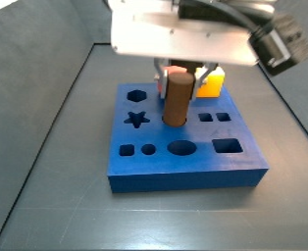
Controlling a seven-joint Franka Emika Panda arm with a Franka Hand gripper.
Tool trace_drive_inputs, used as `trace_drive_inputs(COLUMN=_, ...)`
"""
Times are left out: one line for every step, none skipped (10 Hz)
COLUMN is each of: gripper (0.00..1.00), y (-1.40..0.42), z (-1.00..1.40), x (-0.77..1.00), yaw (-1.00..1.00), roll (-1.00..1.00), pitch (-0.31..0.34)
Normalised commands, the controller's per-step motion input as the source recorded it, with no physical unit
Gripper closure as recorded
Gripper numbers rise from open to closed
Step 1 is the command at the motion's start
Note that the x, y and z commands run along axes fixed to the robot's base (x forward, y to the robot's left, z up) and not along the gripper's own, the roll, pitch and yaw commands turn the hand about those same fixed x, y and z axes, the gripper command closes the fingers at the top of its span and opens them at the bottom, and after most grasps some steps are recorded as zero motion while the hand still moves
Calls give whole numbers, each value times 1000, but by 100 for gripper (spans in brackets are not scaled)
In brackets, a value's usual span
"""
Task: Pick up the round object. Move to above the board. Insert the round object.
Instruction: Insert the round object.
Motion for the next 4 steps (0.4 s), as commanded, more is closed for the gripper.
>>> trace_drive_inputs(gripper=100, y=0, z=-531, x=-174, yaw=0, roll=86, pitch=-409)
trace_drive_inputs(gripper=100, y=0, z=-494, x=-169, yaw=0, roll=77, pitch=-391)
trace_drive_inputs(gripper=100, y=0, z=-146, x=-60, yaw=0, roll=-34, pitch=-343)
trace_drive_inputs(gripper=100, y=0, z=0, x=0, yaw=0, roll=-17, pitch=0)
